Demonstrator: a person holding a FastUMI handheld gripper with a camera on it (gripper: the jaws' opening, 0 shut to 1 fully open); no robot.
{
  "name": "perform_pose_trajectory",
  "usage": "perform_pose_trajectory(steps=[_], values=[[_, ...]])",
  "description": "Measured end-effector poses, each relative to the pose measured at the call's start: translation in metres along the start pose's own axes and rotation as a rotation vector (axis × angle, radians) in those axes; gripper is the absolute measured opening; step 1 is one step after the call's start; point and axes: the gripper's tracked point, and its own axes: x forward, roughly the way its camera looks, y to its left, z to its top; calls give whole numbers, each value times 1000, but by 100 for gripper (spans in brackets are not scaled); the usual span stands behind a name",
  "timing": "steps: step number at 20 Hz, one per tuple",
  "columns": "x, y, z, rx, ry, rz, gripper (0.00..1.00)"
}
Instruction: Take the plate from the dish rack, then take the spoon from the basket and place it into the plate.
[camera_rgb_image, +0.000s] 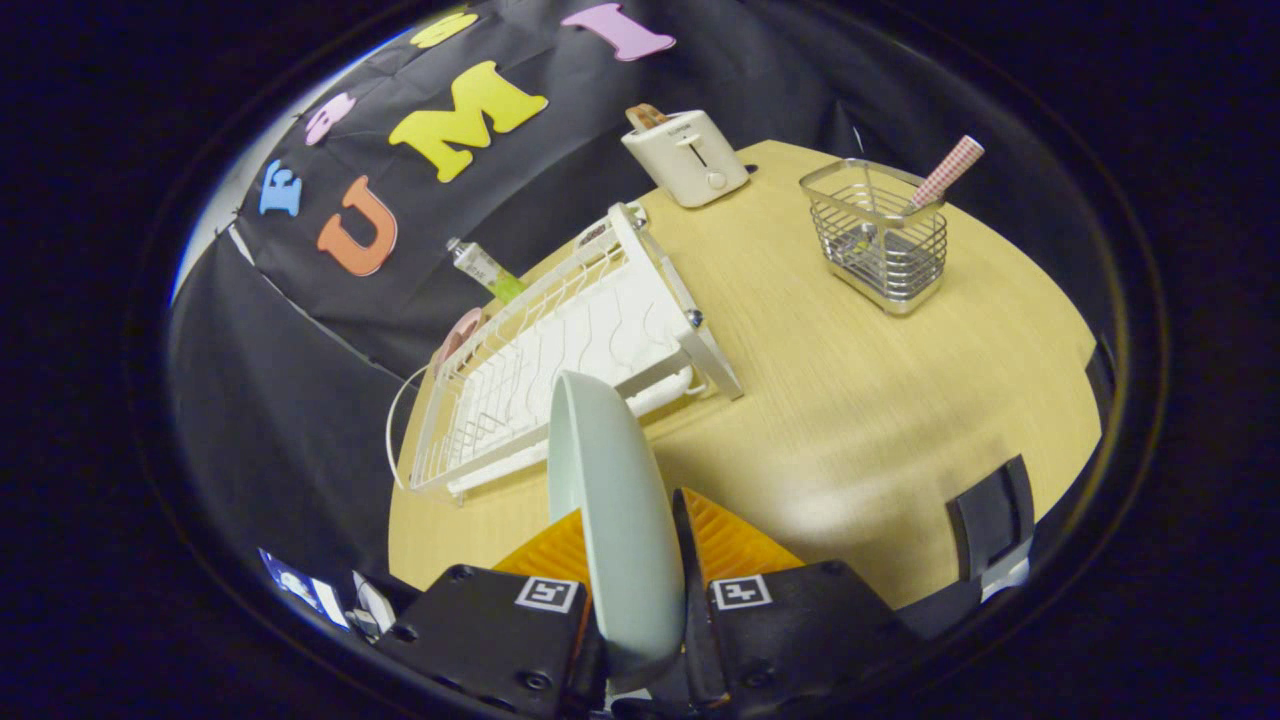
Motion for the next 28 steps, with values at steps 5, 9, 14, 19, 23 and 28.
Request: perform_pose_trajectory(steps=[5, 9, 14, 19, 23, 28], values=[[19, -7, -21, 62, 29, 74, 36], [25, -9, -29, 44, 37, 79, 46], [25, -9, -29, 39, 38, 87, 54], [5, -10, -1, -60, -91, 95, 60], [-33, -18, 27, -183, -245, 77, 73], [-79, -46, 64, -354, -475, 63, 85]])
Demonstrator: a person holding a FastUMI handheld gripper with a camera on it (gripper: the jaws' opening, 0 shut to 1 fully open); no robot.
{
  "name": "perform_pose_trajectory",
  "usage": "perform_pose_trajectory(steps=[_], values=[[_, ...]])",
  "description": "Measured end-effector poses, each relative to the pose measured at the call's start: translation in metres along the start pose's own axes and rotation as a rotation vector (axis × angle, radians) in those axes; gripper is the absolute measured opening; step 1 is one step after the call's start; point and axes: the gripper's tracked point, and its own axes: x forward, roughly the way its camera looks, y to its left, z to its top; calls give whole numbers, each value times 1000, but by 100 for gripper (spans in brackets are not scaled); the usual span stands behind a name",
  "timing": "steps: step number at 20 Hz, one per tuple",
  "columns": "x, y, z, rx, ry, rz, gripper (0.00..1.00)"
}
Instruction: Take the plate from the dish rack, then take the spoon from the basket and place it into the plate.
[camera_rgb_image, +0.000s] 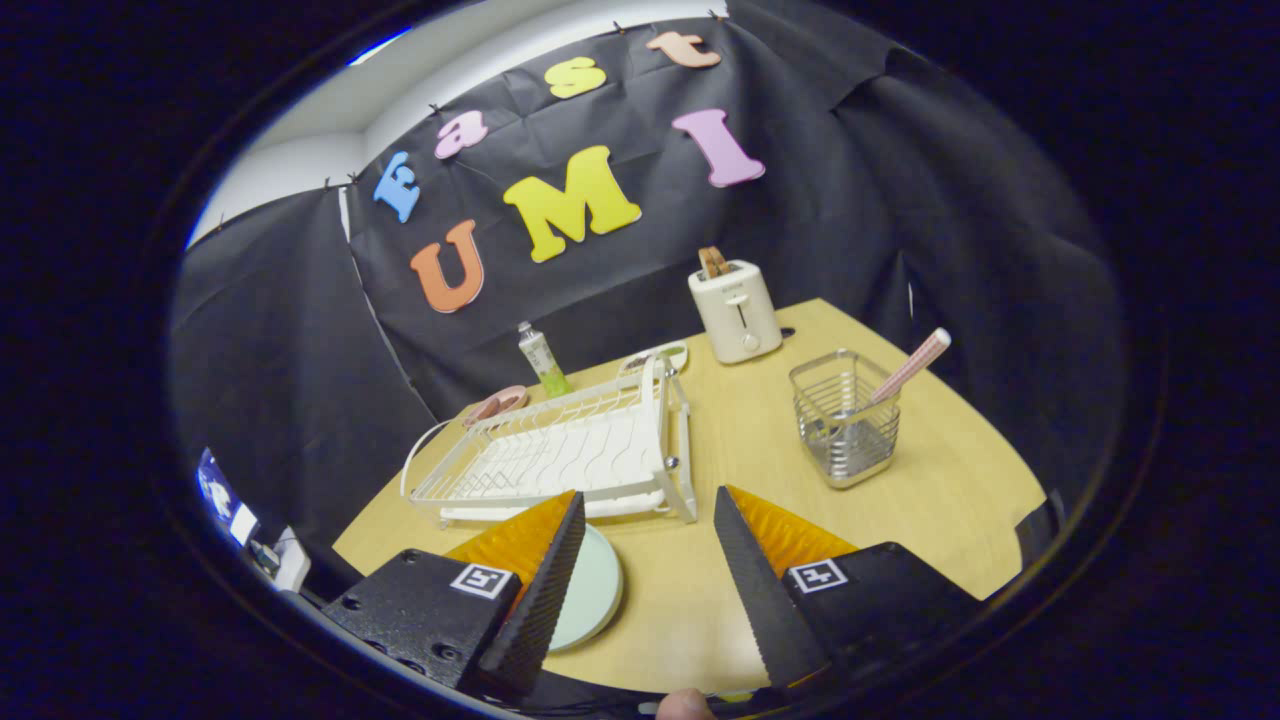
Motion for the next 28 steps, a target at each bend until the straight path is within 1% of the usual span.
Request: perform_pose_trajectory(steps=[4, 6, 8, 10, 13, 15, 19, 20, 21, 22, 24, 26, 28], values=[[-23, -52, 20, -124, -118, -70, 91], [-29, -86, 28, -205, -161, -126, 93], [-32, -117, 36, -239, -189, -179, 94], [-26, -140, 40, -212, -204, -196, 94], [-3, -164, 47, -143, -215, -178, 93], [19, -176, 50, -121, -205, -172, 94], [55, -184, 56, -72, -169, -144, 86], [61, -183, 57, -58, -163, -134, 79], [65, -180, 56, -52, -162, -119, 76], [69, -176, 55, -53, -158, -105, 67], [73, -176, 54, -70, -148, -110, 49], [74, -175, 55, -79, -143, -117, 35], [70, -168, 56, -76, -134, -96, 25]])
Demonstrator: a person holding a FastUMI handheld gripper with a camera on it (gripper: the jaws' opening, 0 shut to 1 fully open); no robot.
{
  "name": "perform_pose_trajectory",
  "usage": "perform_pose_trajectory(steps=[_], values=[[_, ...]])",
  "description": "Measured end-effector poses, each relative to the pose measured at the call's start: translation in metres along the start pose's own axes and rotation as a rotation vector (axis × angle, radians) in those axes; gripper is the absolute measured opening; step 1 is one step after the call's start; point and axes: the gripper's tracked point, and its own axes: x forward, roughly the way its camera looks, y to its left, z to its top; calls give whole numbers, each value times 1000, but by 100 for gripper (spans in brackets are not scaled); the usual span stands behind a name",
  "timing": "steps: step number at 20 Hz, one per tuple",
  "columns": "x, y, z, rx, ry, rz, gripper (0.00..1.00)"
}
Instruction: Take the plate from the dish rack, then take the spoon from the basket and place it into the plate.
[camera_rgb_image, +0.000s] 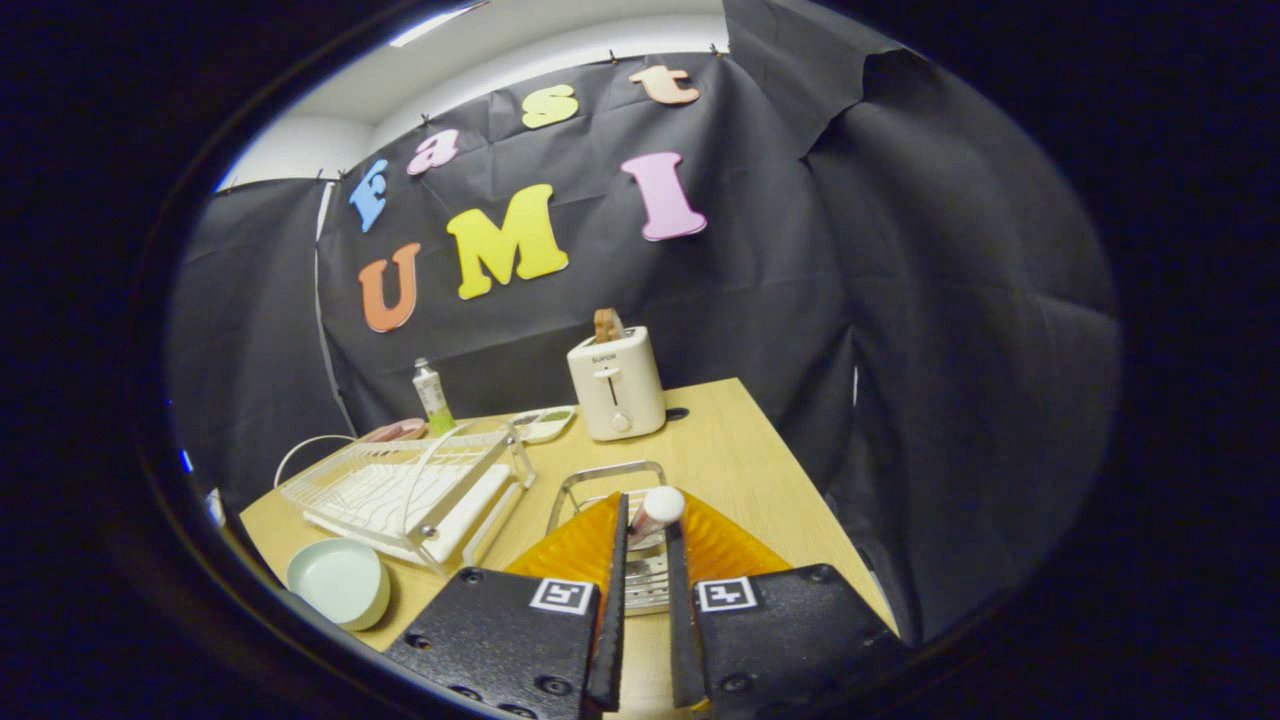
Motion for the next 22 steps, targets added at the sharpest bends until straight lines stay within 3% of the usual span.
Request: perform_pose_trajectory(steps=[6, 13, 22], values=[[-27, 10, 34, -81, -35, -17, 10], [-77, 44, 77, -148, -134, -45, 9], [-114, 182, 73, -217, -115, 142, 9]])
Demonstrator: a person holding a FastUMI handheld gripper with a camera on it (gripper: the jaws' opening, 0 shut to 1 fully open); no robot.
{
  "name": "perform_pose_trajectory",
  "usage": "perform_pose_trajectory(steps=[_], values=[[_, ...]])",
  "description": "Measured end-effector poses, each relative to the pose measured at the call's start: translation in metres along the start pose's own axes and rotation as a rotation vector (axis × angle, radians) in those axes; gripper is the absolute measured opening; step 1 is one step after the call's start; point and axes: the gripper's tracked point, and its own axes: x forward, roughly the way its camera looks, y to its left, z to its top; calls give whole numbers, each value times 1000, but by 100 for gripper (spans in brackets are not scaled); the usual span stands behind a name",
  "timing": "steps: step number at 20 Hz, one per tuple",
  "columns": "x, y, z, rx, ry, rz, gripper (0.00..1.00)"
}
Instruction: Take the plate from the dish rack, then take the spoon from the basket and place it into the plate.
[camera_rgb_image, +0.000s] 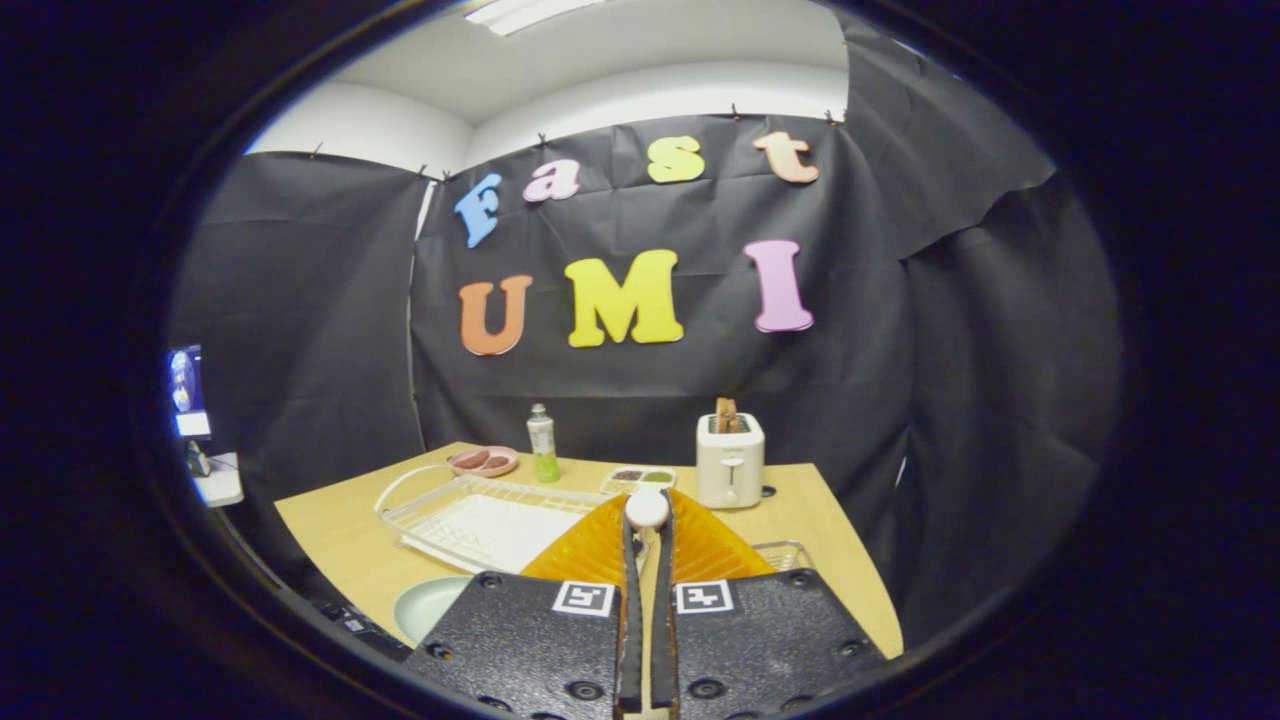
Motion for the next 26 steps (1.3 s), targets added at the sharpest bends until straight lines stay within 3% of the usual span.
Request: perform_pose_trajectory(steps=[10, 14, 26], values=[[25, 125, -52, -18, 221, 231, 9], [33, 145, -79, -54, 300, 255, 9], [51, 171, -132, 42, 422, 265, 9]])
